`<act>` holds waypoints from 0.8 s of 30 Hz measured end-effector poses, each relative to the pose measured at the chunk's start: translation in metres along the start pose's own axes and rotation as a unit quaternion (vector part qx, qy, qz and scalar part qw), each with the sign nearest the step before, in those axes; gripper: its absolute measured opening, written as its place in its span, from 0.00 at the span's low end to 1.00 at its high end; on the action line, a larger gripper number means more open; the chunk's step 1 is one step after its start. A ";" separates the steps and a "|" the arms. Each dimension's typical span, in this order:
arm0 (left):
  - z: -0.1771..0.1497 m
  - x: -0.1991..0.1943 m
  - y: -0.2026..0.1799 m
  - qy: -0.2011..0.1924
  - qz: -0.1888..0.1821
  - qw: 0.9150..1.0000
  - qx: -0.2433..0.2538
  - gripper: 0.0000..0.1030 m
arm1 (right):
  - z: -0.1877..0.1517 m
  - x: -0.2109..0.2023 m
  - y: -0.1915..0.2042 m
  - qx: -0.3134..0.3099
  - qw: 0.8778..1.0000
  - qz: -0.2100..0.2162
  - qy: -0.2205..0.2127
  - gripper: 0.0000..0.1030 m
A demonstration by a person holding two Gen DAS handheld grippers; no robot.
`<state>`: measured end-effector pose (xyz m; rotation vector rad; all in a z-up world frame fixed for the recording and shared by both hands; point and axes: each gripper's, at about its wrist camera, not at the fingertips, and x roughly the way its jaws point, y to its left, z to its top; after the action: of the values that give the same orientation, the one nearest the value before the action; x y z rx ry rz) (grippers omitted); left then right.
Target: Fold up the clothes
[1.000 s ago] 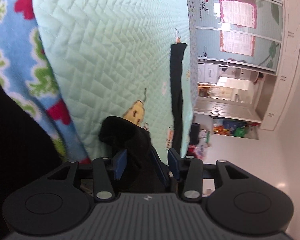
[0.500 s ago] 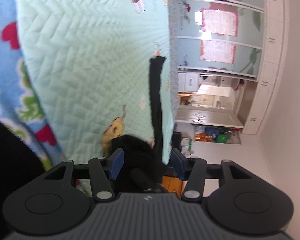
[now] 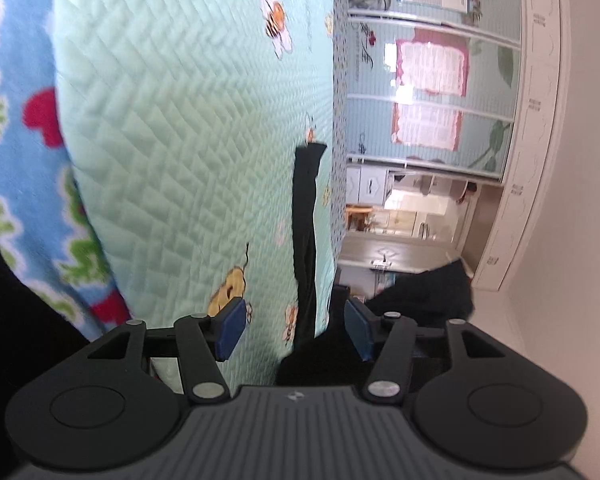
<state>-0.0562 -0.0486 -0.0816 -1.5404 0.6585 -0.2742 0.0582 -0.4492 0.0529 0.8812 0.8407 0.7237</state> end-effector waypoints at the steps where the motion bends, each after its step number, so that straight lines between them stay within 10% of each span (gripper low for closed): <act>1: 0.001 -0.002 0.002 -0.004 -0.001 1.000 -0.004 0.56 | -0.005 0.003 0.007 -0.020 1.000 -0.001 -0.003 0.17; 4: 0.004 -0.008 0.007 -0.012 0.004 1.000 -0.009 0.56 | -0.034 0.033 0.016 -0.115 0.992 -0.042 0.011 0.20; 10: 0.012 -0.035 0.016 -0.039 0.028 0.999 -0.011 0.56 | -0.122 0.118 -0.029 -0.273 0.938 -0.142 0.159 0.34; 13: 0.014 -0.038 0.015 -0.047 0.041 0.998 -0.003 0.58 | -0.126 0.108 -0.015 -0.283 0.941 -0.098 0.157 0.54; 18: 0.015 -0.022 -0.005 -0.035 0.046 0.998 0.028 0.58 | -0.097 0.077 -0.013 -0.235 0.960 -0.045 0.148 0.55; 24: 0.012 0.035 -0.050 0.025 0.053 0.990 0.128 0.60 | -0.055 -0.018 -0.069 -0.133 0.984 -0.110 0.055 0.55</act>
<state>-0.0096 -0.0609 -0.0420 -1.2519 0.7140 -0.3059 0.0160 -0.4756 -0.0216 0.5047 0.8990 0.6751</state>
